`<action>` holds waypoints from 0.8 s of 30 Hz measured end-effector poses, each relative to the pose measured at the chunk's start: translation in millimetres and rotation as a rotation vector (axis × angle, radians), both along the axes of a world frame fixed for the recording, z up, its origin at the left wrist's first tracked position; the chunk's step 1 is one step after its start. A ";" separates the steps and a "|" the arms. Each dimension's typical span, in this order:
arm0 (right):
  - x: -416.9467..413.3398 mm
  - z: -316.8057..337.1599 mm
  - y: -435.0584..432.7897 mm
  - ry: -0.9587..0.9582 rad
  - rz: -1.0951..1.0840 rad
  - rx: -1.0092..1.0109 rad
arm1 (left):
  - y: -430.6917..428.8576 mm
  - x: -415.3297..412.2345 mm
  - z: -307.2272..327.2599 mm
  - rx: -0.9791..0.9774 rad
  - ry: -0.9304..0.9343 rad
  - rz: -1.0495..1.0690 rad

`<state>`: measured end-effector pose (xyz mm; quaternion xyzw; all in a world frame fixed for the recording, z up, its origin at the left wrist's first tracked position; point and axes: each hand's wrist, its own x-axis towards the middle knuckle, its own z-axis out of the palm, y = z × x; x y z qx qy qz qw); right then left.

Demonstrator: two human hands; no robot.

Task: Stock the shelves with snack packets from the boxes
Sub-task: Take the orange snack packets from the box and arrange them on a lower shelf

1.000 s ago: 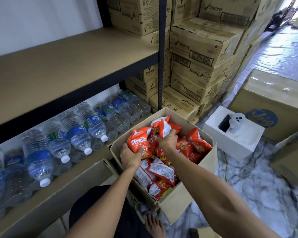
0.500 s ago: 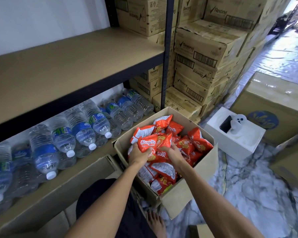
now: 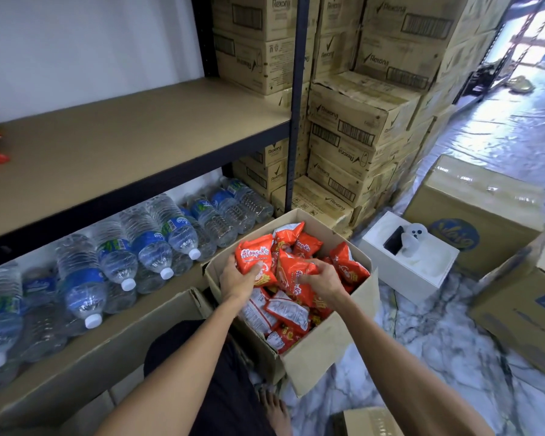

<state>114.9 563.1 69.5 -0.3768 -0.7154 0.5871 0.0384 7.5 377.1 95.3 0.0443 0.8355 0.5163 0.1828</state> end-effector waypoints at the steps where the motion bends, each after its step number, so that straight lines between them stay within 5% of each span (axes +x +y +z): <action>1: 1.5 5.6 -0.6 0.033 0.012 -0.014 | -2.3 1.0 6.0 0.003 0.017 -0.021; 5: 0.7 28.9 -6.5 0.082 0.009 -0.071 | -12.4 -8.9 23.1 -0.047 0.091 -0.070; 14: -18.2 97.5 -32.8 0.193 0.134 0.149 | -50.0 -30.2 82.7 0.007 0.178 -0.068; 24: -65.5 175.6 -74.7 0.318 0.405 -0.032 | -116.7 -46.1 152.0 0.083 0.296 -0.019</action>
